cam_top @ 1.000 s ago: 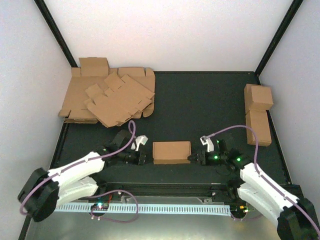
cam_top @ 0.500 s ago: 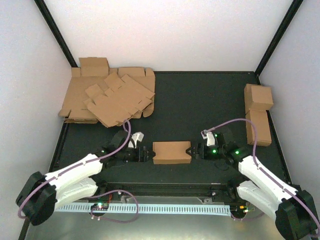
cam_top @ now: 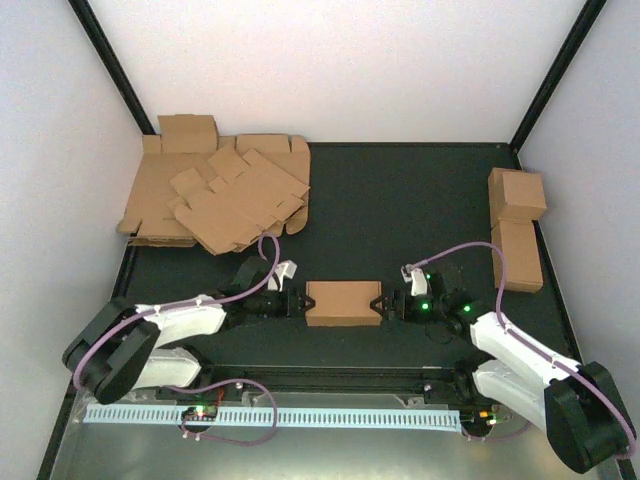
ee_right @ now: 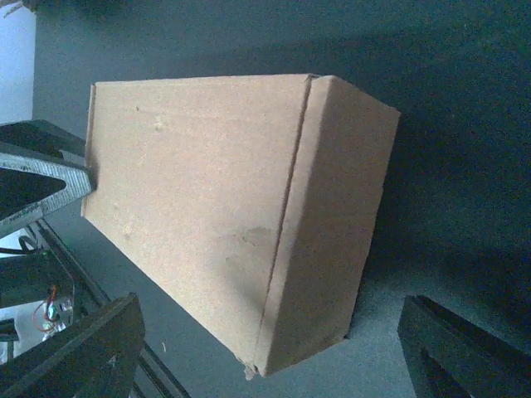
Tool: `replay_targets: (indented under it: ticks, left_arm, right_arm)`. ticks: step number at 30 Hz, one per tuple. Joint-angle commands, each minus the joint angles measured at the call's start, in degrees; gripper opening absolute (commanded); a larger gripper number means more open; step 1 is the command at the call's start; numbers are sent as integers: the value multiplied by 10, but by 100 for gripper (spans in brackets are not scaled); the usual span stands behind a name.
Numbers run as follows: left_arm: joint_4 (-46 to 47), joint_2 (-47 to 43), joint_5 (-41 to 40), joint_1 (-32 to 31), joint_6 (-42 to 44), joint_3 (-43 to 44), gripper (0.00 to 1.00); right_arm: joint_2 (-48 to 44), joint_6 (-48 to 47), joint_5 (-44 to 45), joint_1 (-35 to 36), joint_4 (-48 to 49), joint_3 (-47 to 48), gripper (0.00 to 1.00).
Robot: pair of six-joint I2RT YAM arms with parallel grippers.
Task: Fold the paper box
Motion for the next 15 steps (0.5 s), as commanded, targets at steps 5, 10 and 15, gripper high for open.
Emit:
replay_targets:
  ticks: [5, 10, 15]
  left_arm:
    - [98, 42, 51, 39, -3, -46, 16]
    - [121, 47, 66, 59, -7, -74, 14]
    - [165, 64, 95, 76, -11, -98, 13]
  right_arm:
    - [-16, 18, -10, 1, 53, -26, 89]
    - [-7, 20, -12, 1, 51, -20, 100]
    - [-7, 47, -46, 1, 90, -27, 99]
